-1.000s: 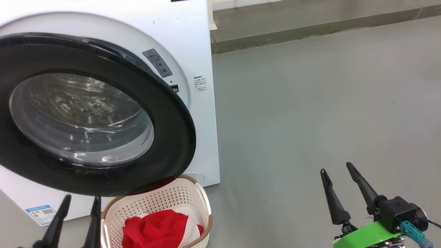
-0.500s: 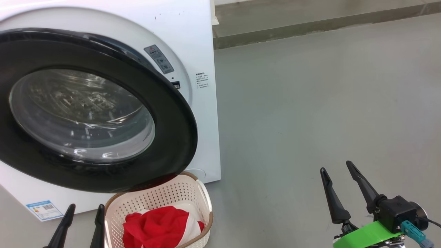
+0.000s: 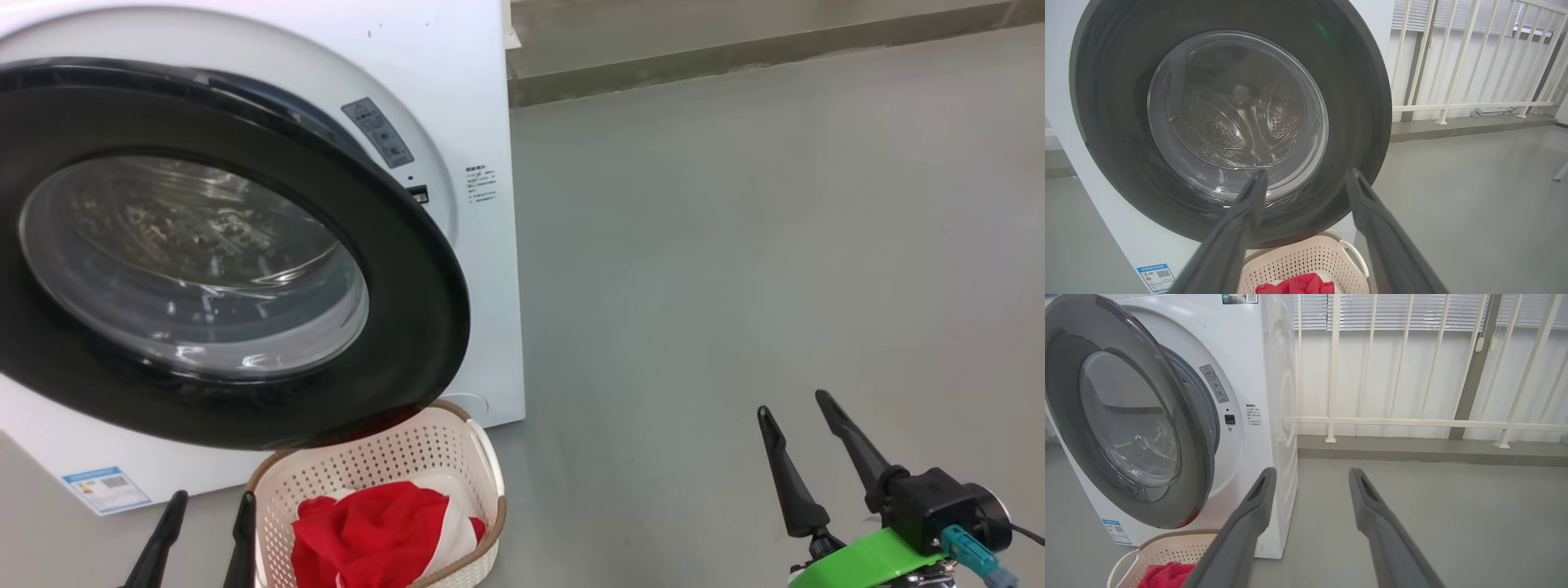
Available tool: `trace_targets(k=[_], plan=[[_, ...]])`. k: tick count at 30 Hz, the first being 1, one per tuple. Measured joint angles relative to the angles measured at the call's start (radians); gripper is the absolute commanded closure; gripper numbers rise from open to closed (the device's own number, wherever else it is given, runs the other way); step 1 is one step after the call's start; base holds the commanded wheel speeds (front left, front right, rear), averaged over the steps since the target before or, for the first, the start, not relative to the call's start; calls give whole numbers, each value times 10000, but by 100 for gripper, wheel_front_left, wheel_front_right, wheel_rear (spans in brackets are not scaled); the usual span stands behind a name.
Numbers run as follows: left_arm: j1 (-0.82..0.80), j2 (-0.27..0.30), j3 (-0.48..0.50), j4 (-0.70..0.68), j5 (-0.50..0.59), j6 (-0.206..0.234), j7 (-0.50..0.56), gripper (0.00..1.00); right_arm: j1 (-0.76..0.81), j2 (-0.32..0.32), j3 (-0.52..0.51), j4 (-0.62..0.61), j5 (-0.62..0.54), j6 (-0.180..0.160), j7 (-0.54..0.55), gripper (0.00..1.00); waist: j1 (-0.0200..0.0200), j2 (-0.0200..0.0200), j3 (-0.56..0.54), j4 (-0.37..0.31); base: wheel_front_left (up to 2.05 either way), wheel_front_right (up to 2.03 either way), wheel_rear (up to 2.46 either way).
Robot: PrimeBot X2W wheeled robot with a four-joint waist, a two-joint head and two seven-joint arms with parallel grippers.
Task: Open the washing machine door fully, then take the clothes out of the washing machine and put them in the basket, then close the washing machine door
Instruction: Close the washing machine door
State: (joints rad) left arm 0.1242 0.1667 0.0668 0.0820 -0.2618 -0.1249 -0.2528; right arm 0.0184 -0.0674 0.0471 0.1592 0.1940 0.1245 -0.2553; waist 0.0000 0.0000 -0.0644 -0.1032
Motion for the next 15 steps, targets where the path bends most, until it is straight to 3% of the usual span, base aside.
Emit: trace_targets(k=[1, 2, 15], plan=[[0, -6, -15, 21, 0, 0, 0, 0, -3, -19, 21, 71, 0, 0, 0, 76, 0, 0, 17, 28, 0, 0, 0], [-1, -10, -38, 29, 2, 0, 0, 0, -17, -44, 46, 136, 0, 0, 0, 100, 0, 0, 37, 62, 0, 0, 0], [-147, -150, -359, 140, 176, -2, 0, 0, -1803, -238, 1363, 1540, 420, 0, 0, 100, 0, 0, 412, 814, 0, 0, 0]])
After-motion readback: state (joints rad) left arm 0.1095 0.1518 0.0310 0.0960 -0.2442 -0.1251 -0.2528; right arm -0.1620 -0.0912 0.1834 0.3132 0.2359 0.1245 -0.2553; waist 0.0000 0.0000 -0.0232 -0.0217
